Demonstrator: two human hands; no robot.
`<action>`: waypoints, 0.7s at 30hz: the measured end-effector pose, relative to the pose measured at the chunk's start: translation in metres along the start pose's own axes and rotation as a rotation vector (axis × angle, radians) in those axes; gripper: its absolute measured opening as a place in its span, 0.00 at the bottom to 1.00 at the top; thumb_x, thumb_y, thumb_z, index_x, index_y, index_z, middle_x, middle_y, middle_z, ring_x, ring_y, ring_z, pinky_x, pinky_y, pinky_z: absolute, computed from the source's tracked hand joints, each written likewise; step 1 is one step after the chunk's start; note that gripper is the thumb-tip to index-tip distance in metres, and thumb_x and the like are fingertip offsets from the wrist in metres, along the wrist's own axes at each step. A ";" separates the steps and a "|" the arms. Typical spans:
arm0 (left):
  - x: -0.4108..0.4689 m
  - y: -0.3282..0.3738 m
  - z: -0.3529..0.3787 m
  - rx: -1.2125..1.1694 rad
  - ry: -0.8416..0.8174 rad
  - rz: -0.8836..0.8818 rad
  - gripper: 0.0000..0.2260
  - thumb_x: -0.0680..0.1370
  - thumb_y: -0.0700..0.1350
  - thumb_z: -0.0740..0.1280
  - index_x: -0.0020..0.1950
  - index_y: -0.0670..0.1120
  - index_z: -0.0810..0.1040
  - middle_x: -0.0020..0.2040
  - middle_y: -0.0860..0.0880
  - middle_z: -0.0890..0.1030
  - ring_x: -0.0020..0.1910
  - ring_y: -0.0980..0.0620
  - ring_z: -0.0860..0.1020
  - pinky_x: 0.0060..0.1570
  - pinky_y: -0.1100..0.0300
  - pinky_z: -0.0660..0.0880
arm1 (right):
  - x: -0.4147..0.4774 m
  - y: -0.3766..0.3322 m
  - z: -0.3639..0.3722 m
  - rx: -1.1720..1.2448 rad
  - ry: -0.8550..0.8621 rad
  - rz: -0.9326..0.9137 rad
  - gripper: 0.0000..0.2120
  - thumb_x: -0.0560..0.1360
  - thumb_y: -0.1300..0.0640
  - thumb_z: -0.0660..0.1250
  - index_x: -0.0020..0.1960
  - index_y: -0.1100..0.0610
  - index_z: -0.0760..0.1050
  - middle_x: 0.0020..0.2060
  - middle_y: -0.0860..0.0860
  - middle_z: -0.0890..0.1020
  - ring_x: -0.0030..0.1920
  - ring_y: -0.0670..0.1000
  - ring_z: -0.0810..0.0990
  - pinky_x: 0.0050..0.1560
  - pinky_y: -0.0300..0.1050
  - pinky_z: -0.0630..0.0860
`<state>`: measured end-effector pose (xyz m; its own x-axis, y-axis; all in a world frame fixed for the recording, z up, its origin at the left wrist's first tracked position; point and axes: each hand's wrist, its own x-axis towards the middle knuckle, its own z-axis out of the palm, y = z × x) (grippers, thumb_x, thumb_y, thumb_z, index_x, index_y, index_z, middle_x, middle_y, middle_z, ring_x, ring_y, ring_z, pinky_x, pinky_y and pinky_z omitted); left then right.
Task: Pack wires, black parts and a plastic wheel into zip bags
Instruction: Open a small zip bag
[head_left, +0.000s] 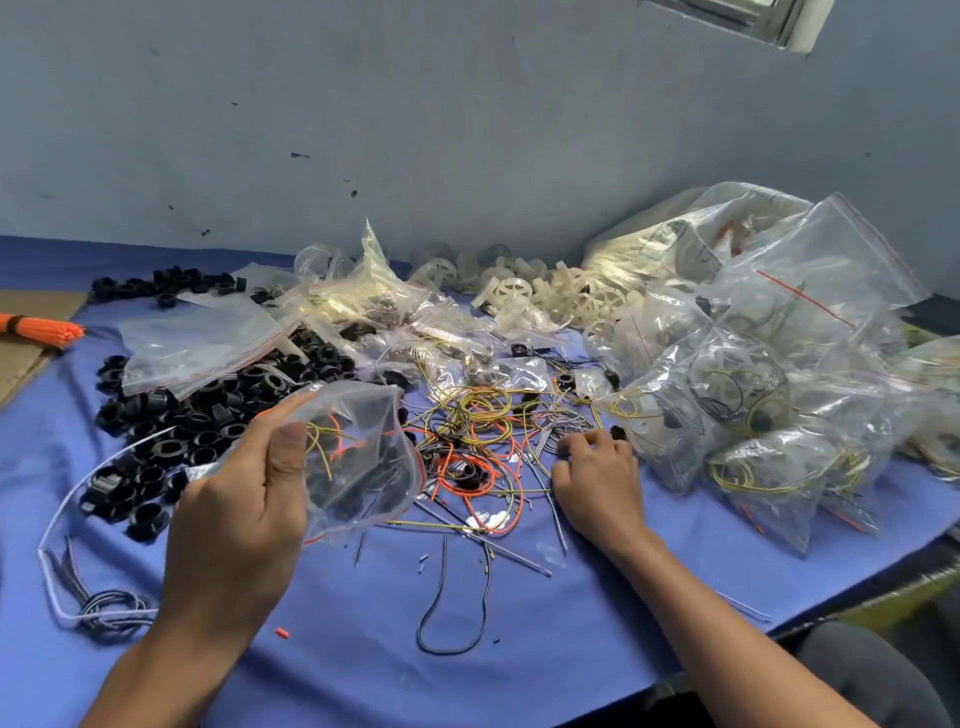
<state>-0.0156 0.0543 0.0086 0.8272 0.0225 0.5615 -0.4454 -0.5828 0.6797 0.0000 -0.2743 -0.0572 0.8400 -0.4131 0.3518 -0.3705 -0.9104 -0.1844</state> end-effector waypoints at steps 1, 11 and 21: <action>0.000 0.000 0.000 -0.008 0.004 -0.001 0.22 0.81 0.64 0.48 0.67 0.59 0.72 0.28 0.51 0.77 0.32 0.42 0.78 0.35 0.46 0.76 | 0.000 0.000 -0.001 0.018 0.007 0.016 0.12 0.74 0.53 0.62 0.55 0.53 0.77 0.56 0.55 0.76 0.54 0.59 0.70 0.57 0.52 0.69; -0.002 -0.001 0.000 -0.007 -0.009 0.016 0.24 0.81 0.65 0.47 0.67 0.57 0.73 0.28 0.51 0.76 0.31 0.42 0.78 0.35 0.46 0.76 | -0.002 0.000 -0.006 0.090 0.074 0.059 0.08 0.76 0.57 0.63 0.54 0.59 0.72 0.54 0.59 0.75 0.54 0.63 0.72 0.54 0.55 0.68; -0.003 -0.005 -0.001 -0.031 0.022 0.008 0.20 0.82 0.64 0.48 0.63 0.59 0.74 0.28 0.54 0.77 0.30 0.46 0.78 0.35 0.47 0.77 | -0.007 0.005 -0.012 0.591 0.339 0.093 0.07 0.82 0.55 0.57 0.57 0.56 0.69 0.47 0.54 0.81 0.46 0.59 0.78 0.43 0.49 0.69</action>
<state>-0.0161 0.0579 0.0036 0.8158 0.0359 0.5773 -0.4631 -0.5575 0.6890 -0.0125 -0.2759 -0.0500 0.6088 -0.5618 0.5602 -0.0758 -0.7440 -0.6638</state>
